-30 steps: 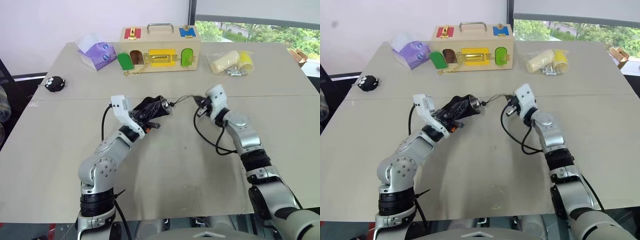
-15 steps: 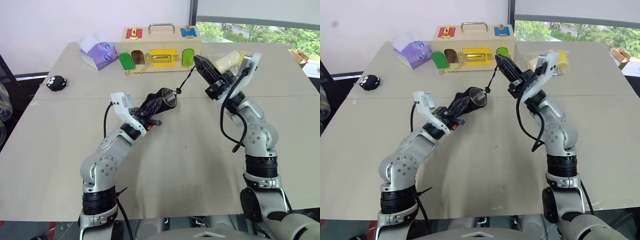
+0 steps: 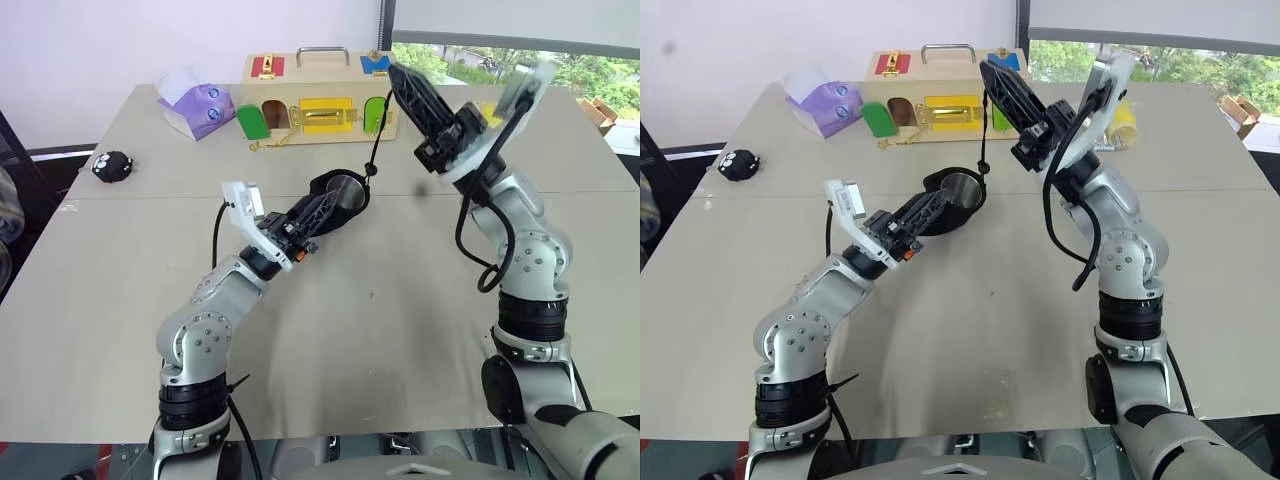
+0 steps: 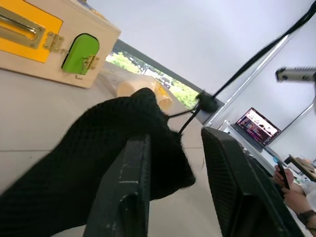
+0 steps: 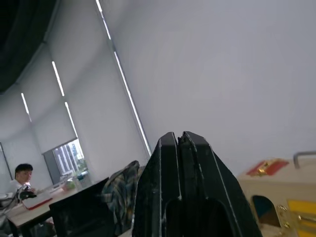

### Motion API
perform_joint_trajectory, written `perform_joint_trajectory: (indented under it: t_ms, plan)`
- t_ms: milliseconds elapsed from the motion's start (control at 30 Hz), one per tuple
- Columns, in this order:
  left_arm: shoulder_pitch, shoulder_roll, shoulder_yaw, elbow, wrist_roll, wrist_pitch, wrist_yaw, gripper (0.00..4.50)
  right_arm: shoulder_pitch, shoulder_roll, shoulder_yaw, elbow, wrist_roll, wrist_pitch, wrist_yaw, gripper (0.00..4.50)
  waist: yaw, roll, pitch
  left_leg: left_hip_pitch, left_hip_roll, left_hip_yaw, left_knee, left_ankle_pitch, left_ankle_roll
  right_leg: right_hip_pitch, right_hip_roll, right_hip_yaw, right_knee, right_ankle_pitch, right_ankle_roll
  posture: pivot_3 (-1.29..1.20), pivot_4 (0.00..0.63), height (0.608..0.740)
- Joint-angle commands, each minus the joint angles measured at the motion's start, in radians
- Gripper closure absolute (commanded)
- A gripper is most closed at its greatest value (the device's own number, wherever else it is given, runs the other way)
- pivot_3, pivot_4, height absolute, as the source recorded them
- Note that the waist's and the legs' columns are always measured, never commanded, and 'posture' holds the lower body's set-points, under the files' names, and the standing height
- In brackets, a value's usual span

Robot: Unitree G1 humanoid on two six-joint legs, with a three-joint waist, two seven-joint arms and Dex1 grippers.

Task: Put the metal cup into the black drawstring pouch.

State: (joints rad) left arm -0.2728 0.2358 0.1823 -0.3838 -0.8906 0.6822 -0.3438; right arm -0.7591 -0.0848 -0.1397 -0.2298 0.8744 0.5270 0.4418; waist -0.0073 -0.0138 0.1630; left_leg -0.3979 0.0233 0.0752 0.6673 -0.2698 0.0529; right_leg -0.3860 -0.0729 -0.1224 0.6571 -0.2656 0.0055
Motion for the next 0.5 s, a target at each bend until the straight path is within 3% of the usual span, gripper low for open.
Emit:
perform_joint_trajectory:
  t_ms: [33,167,500]
  plan:
    - [-0.032,0.006,-0.011,-0.027,0.01,-0.04,-0.025,2.8,-0.077,0.009,-0.044,-0.055,0.089,-0.001,-0.039,4.5,0.0,0.0,0.0,0.0,0.0,0.0,0.0,0.0,0.0,0.0,0.0,0.0,0.0,0.0,0.0,0.0,0.15,0.74]
    - [-0.036,0.046,-0.051,-0.02,0.075,-0.058,-0.061,2.8,-0.137,0.018,-0.072,-0.044,0.154,0.0,-0.074,4.5,0.0,0.0,0.0,0.0,0.0,0.0,0.0,0.0,0.0,0.0,0.0,0.0,0.0,0.0,0.0,0.0,0.15,0.74]
    - [-0.096,0.116,-0.094,0.008,0.218,-0.204,-0.203,2.8,-0.145,0.011,-0.041,-0.032,0.145,0.0,-0.066,4.5,-0.001,0.001,0.001,-0.001,0.0,0.0,-0.001,0.0,0.0,-0.001,0.0,0.0,0.0,0.0,0.0,0.0,0.15,0.74]
